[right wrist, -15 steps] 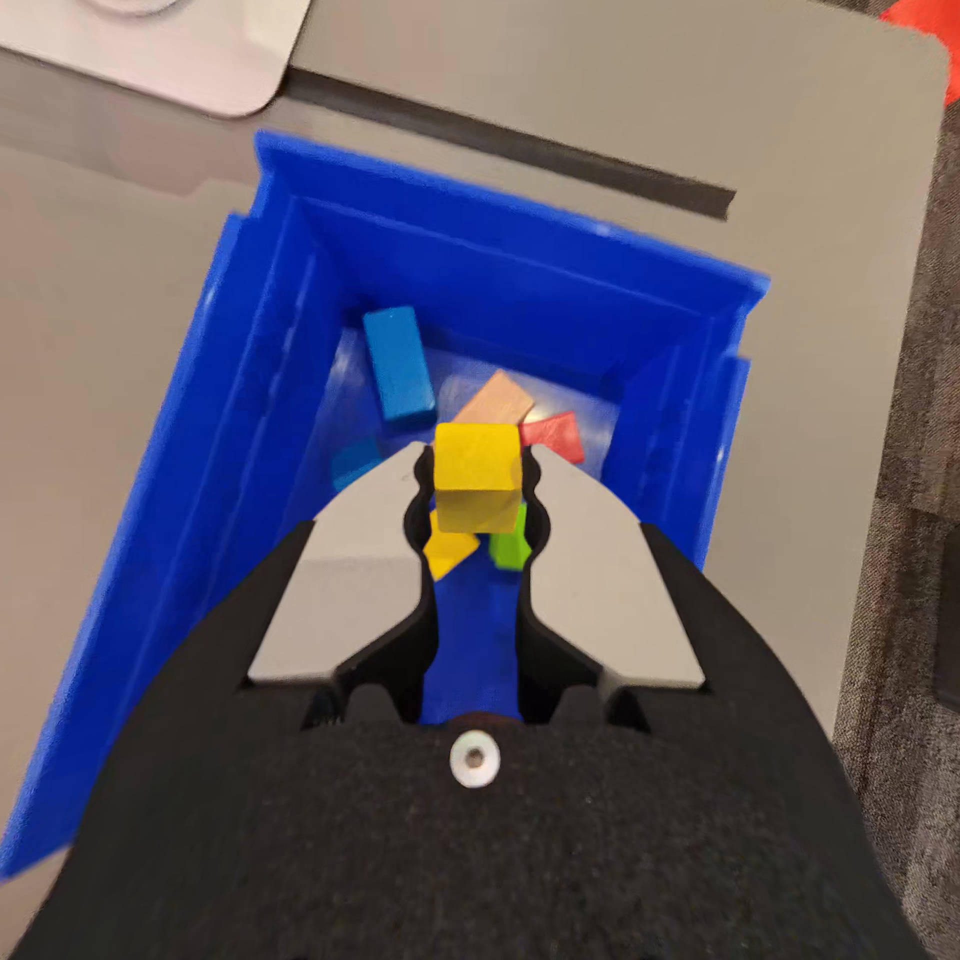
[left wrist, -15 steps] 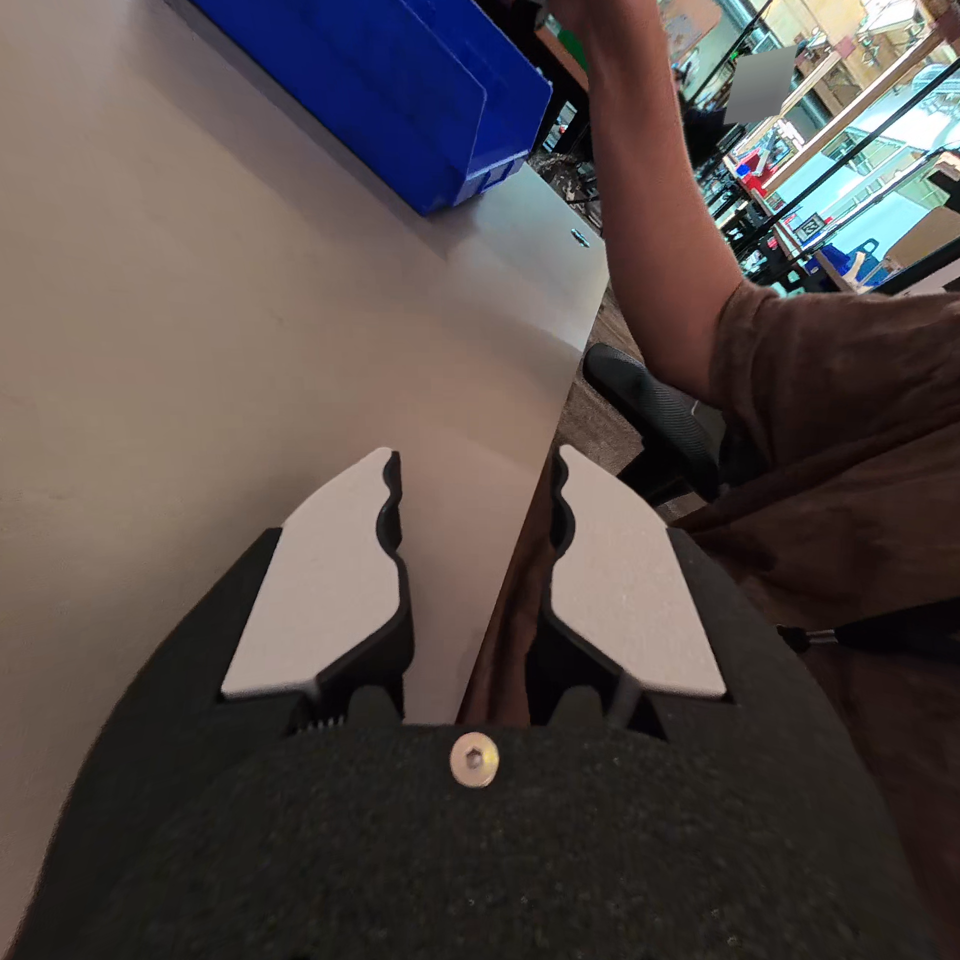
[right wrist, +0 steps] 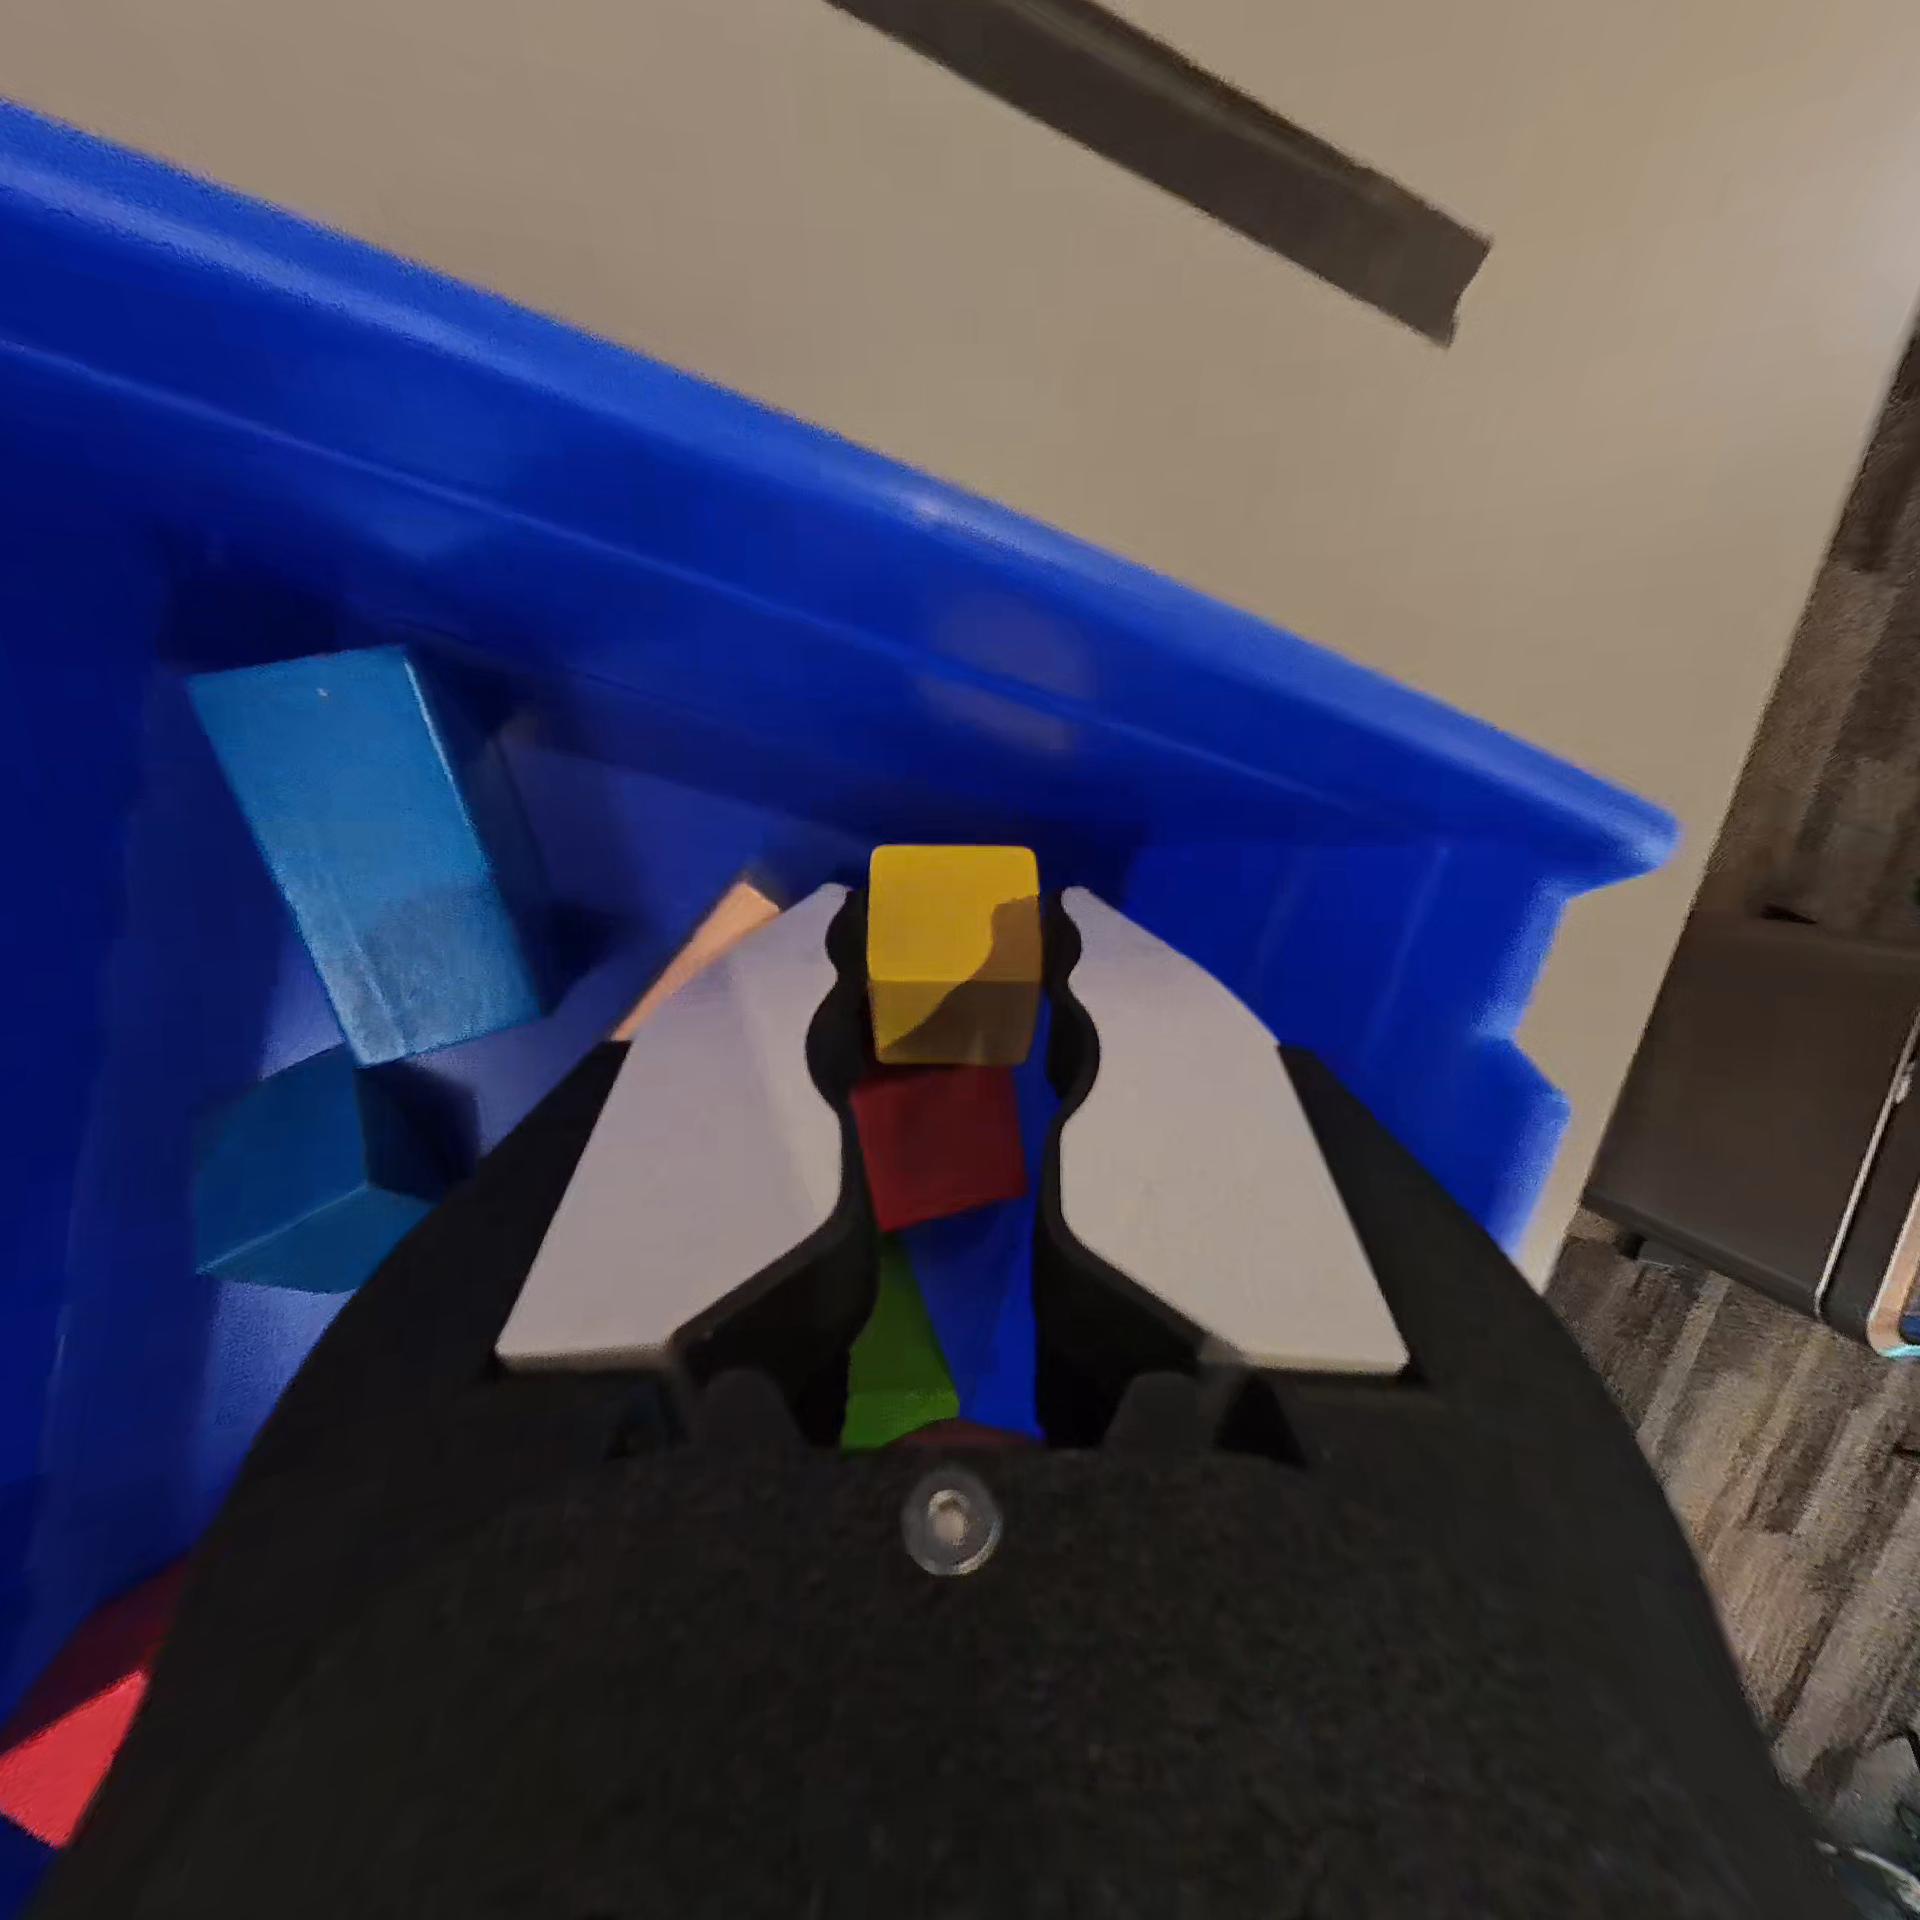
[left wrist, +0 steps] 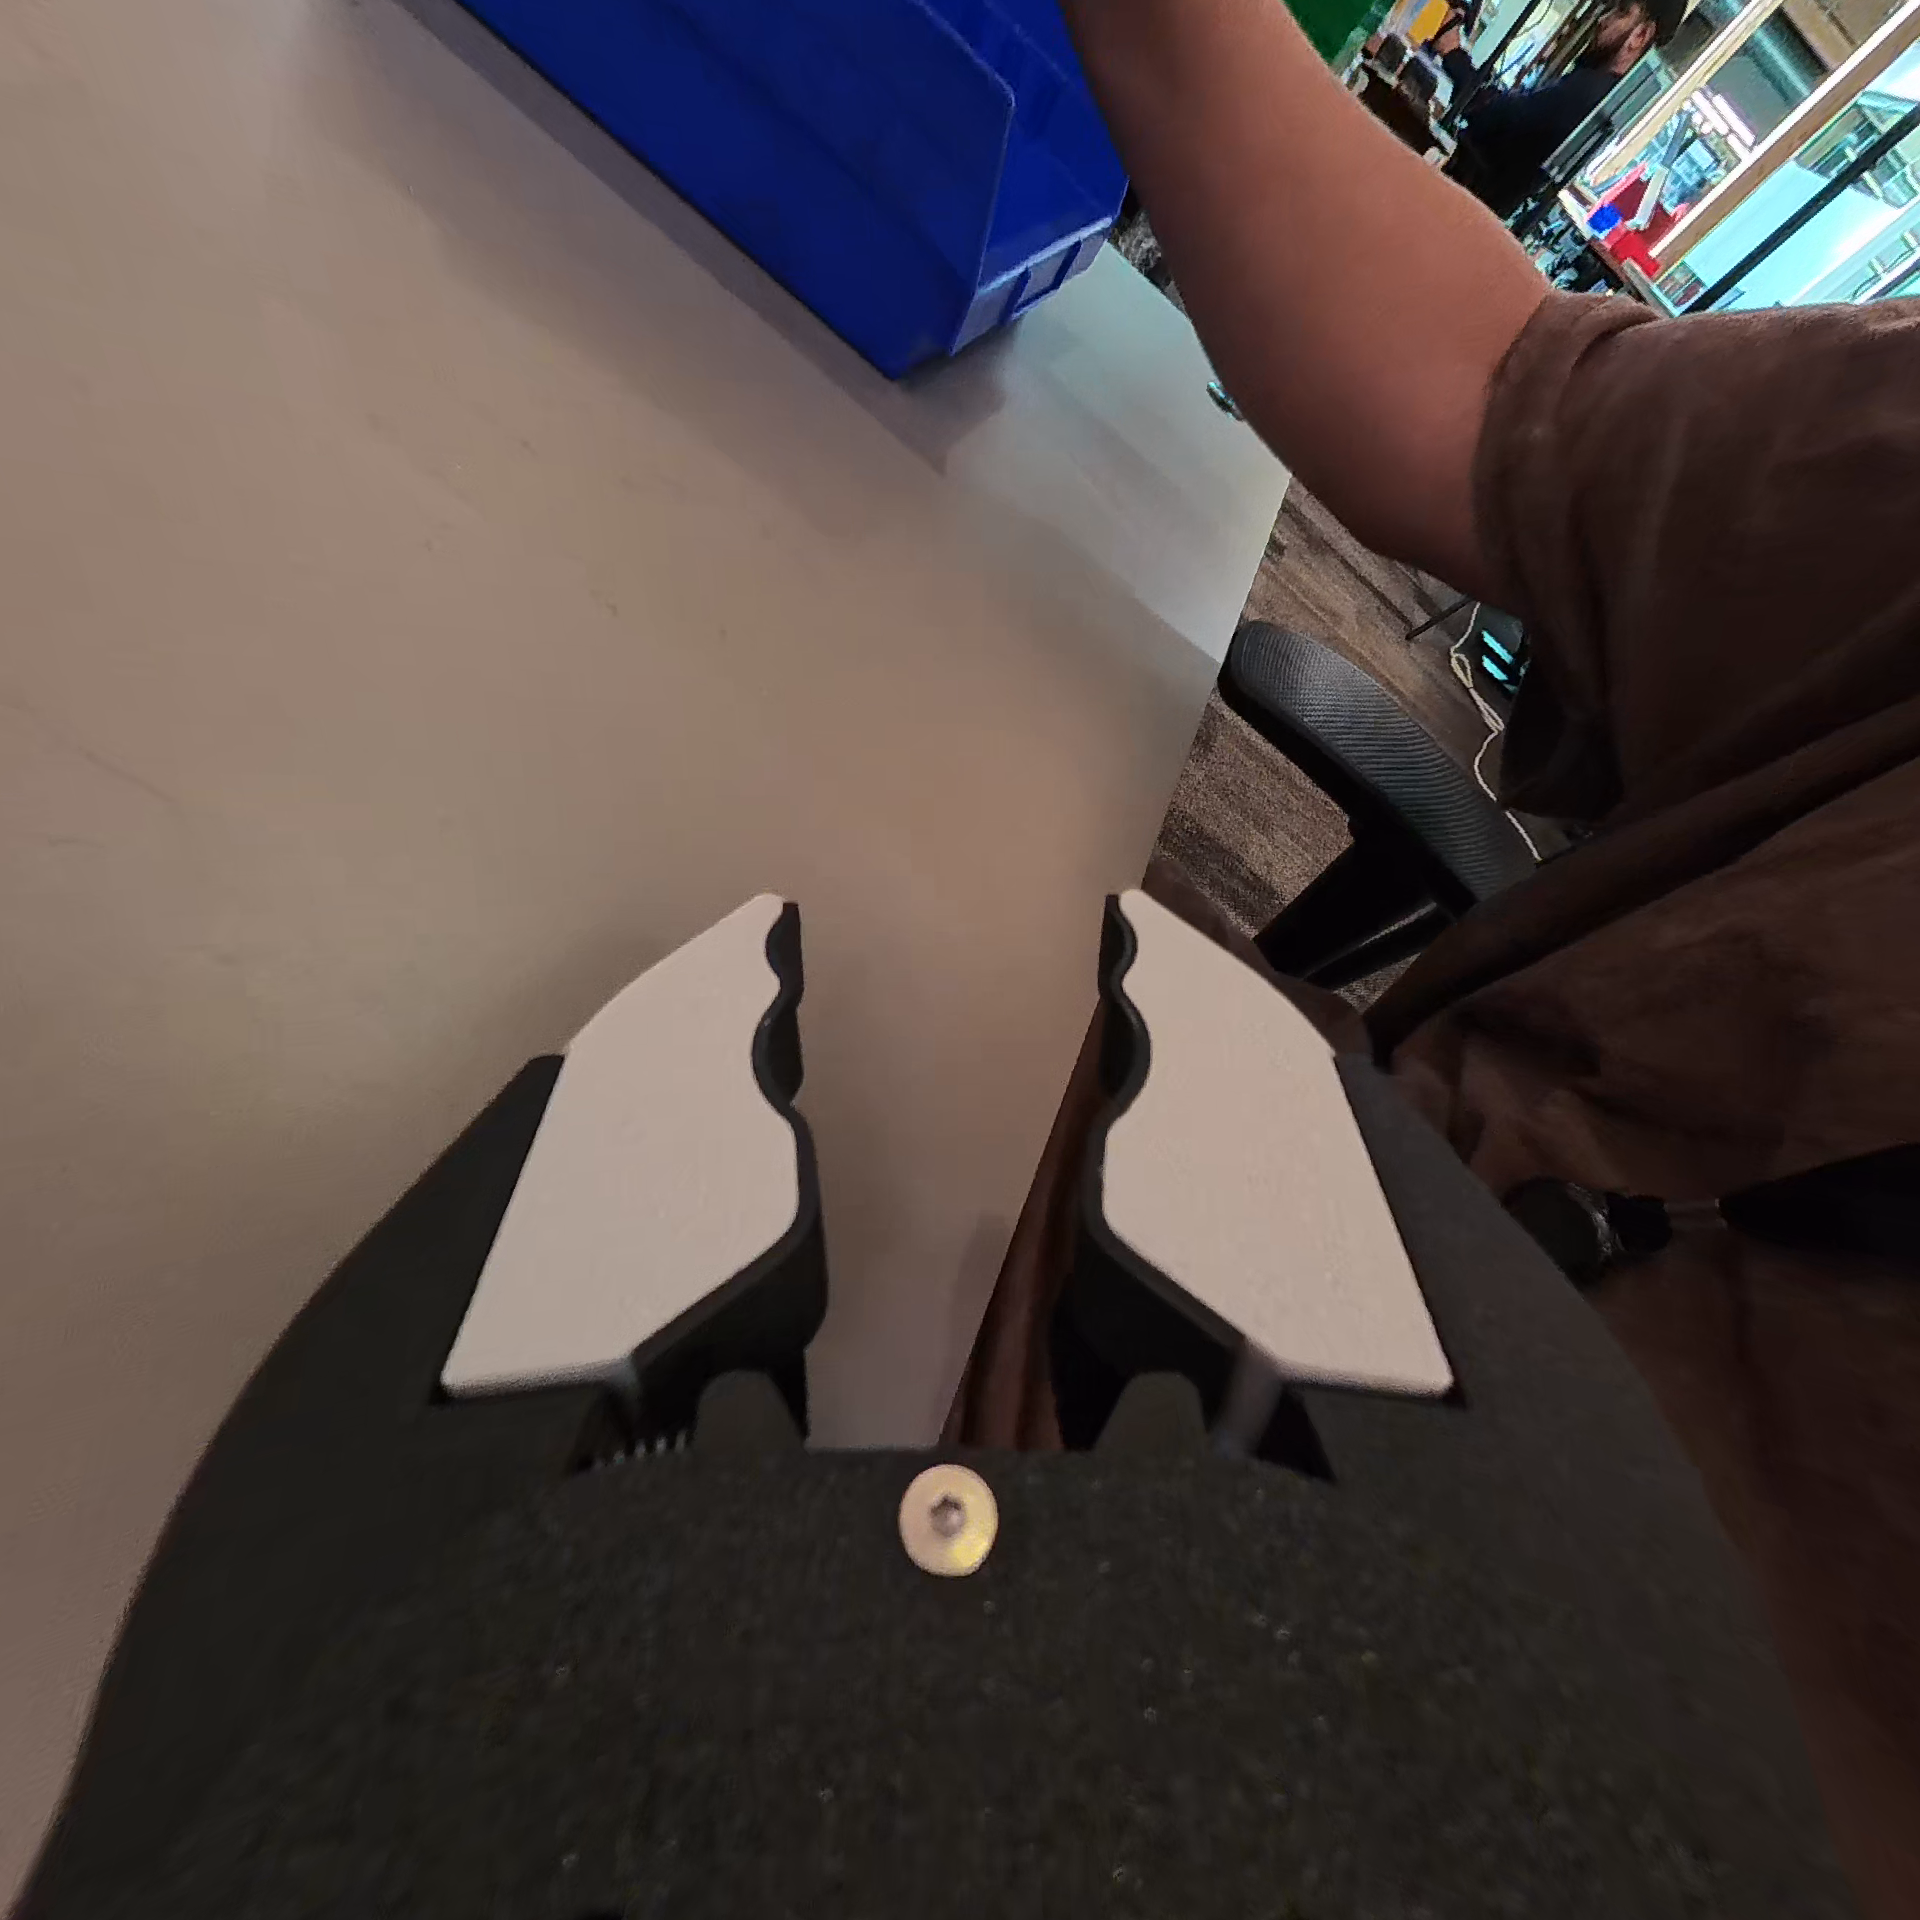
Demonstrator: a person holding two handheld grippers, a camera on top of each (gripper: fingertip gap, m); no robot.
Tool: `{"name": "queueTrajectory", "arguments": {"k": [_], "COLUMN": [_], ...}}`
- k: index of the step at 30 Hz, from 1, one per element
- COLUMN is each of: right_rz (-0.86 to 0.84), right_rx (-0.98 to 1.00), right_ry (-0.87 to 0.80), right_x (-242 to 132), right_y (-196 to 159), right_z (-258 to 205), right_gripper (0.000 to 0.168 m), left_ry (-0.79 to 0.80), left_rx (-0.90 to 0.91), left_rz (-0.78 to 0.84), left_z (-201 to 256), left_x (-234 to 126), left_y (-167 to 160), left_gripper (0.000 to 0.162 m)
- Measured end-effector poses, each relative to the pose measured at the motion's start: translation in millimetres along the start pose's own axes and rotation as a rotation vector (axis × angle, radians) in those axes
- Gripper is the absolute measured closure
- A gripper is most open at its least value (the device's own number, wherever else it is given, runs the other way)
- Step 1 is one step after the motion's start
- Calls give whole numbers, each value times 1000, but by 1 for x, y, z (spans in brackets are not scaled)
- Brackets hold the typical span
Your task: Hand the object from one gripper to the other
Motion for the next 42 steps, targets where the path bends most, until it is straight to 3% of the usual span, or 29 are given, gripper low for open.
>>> {"name": "queueTrajectory", "arguments": {"k": [10, 14, 18, 21, 25, 27, 29, 32, 34, 37, 38, 42], "right_rz": [-54, -109, -93, -6, 376, 618, 827, 1028, 1065, 1051, 1022, 1048], "right_rx": [-7, -78, -73, -101, -111, -121, -156, -171, -162, -172, -230, -334], "right_ry": [43, 2, 14, -62, -126, 8, 283, 767, 948, 1056, 1048, 947], "right_x": [9, 20, 15, -26, -135, -178, -200, -201, -186, -169, -168, -169], "right_y": [3, 3, 3, 5, -7, -28, -57, -105, -133, -156, -160, -163], "right_z": [3, 0, 1, 1, -22, -60, -117, -217, -274, -325, -332, -336], "right_gripper": [135, 147, 134, 133, 129, 130, 129, 125, 123, 117, 110, 112], "left_ry": [-9, -8, -7, -15, 6, 39, 94, 207, 276, 336, 350, 437], "left_rx": [-10, -11, -15, -28, -21, 2, 47, 143, 197, 235, 247, 255], "left_rz": [-12, -15, -15, -9, 9, 21, 43, 80, 91, 110, 108, 70], "left_z": [1, 0, -1, -2, -4, -5, -5, -5, -5, -5, -5, -14], "left_x": [1, 1, 1, 1, -4, -8, -13, -22, -28, -40, -46, -75], "left_y": [-1, -1, -2, -1, 1, 3, 5, 9, 12, 18, 22, 48], "left_gripper": [107, 107, 107, 107, 107, 107, 107, 107, 107, 107, 106, 102]}}
Point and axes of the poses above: each gripper's, where its closed fingertips meet, x out along the fingers, y out of its top, z = x × y across the jaws, the point moved 10 cm from there along -x, back along the fingers, and after that the axes turned 11 degrees about -x, right-handed, at the moved point
